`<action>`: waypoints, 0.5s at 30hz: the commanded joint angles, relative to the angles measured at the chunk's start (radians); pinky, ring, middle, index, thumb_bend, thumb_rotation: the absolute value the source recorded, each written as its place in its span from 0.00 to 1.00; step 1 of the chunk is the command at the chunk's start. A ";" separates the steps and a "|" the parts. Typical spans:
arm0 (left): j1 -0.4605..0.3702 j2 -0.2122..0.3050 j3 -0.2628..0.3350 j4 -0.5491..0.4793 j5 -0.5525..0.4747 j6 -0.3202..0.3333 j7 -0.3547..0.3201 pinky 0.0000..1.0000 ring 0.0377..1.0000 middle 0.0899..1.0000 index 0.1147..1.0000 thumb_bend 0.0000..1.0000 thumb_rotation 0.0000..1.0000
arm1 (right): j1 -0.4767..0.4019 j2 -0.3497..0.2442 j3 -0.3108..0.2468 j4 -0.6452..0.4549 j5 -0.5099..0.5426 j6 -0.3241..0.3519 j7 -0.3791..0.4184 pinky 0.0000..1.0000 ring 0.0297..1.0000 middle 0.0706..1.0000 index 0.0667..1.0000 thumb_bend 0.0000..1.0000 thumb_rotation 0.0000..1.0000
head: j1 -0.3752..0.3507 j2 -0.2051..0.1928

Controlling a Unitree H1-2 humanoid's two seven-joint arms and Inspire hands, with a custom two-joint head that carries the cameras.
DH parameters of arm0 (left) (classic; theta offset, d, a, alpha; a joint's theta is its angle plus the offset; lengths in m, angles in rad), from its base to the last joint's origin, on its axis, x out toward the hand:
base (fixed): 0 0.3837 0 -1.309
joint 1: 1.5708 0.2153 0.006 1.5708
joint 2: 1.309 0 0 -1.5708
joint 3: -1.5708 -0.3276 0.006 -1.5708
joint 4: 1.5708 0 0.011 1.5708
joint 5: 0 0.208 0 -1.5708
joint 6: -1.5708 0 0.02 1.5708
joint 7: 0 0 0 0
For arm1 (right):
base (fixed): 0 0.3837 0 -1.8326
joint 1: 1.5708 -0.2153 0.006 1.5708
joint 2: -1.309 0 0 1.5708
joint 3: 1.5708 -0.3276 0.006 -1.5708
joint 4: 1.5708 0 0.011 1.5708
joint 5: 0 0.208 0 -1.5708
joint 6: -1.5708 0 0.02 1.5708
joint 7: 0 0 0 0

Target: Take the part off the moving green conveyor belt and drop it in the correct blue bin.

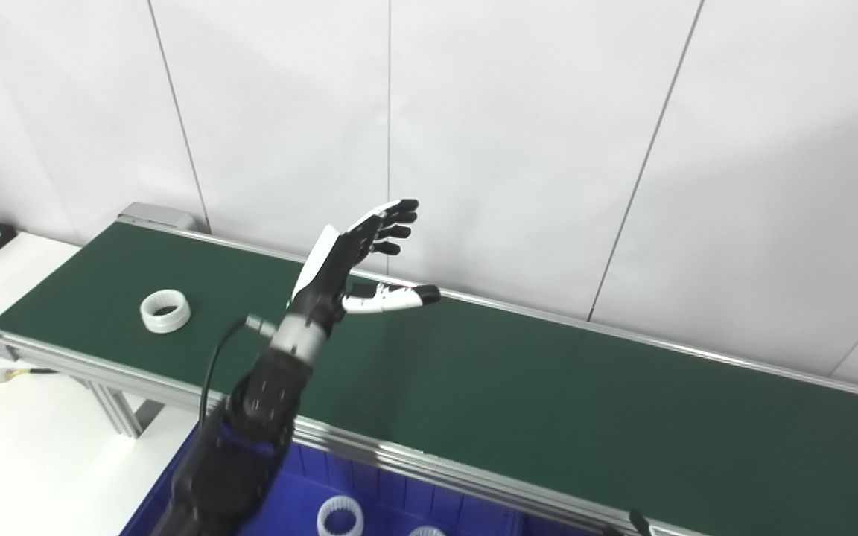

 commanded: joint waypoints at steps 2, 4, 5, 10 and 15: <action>-0.066 0.051 -0.033 0.032 0.070 0.025 -0.003 0.74 0.82 0.87 0.84 0.89 0.46 | -0.016 0.006 -0.004 -0.015 -0.008 -0.065 -0.012 0.71 0.79 0.83 0.96 0.45 0.99 | 0.001 0.001; -0.088 0.079 -0.054 0.067 0.105 0.049 -0.012 0.75 0.84 0.88 0.84 0.88 0.42 | -0.017 0.004 -0.003 -0.014 -0.006 -0.066 -0.012 0.70 0.79 0.83 0.96 0.43 0.99 | 0.003 0.001; -0.098 0.094 -0.065 0.081 0.128 0.064 -0.020 0.75 0.85 0.88 0.84 0.88 0.40 | -0.018 0.004 -0.003 -0.013 -0.003 -0.066 -0.010 0.70 0.78 0.82 0.96 0.43 1.00 | 0.002 0.001; -0.139 0.162 -0.120 0.155 0.202 0.106 -0.058 0.80 0.88 0.89 0.84 0.90 0.37 | -0.018 0.007 -0.003 -0.012 0.007 -0.065 -0.005 0.71 0.79 0.83 0.96 0.43 0.99 | 0.002 0.002; -0.143 0.198 -0.160 0.178 0.248 0.146 -0.085 0.82 0.87 0.89 0.84 0.90 0.33 | -0.018 0.006 -0.001 -0.012 0.006 -0.066 -0.006 0.71 0.79 0.83 0.96 0.45 0.98 | -0.003 0.003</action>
